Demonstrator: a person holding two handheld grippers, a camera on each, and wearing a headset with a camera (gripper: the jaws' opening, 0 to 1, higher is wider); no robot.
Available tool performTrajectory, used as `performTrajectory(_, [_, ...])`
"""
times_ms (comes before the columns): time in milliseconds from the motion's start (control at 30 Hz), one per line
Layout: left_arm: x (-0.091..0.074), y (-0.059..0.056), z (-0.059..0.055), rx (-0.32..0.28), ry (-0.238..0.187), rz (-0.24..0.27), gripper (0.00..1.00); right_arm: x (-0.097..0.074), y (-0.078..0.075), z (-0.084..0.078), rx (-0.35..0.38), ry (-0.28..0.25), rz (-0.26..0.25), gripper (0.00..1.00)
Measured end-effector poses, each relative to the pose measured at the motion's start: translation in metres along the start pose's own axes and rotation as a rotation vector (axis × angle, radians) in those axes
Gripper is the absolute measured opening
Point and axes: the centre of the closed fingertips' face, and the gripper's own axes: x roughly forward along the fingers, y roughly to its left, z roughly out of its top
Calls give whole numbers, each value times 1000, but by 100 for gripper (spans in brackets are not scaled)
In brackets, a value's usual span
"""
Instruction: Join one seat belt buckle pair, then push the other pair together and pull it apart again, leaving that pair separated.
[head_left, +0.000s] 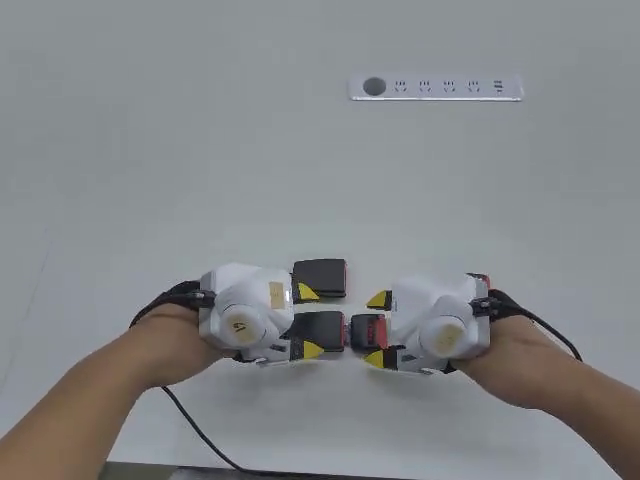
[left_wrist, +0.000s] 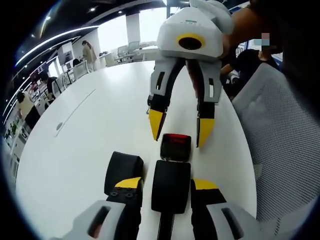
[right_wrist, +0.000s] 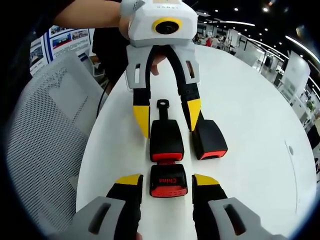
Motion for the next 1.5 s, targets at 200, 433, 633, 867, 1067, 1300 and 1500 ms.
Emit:
performTrajectory(200, [-4, 8, 3, 1, -2, 19, 39, -9, 0, 1, -13, 3, 1, 35])
performTrajectory(433, [-7, 29, 8, -3, -9, 57, 38, -27, -19, -5, -7, 11, -36, 34])
performTrajectory(633, [1, 35, 12, 19, 10, 50, 38, -39, -32, -22, -7, 31, -47, 35])
performTrajectory(867, [2, 52, 8, 22, 22, 60, 38, -51, -48, -41, -2, 62, -74, 34])
performTrajectory(1067, [5, 65, 5, 49, 60, 58, 38, -61, -63, -59, 14, 84, -97, 34])
performTrajectory(1300, [10, 73, 0, 61, 83, 39, 39, -71, -77, -83, 22, 134, -110, 35])
performTrajectory(1500, [12, 73, -1, 71, 99, 22, 38, -74, -80, -98, 33, 157, -91, 35])
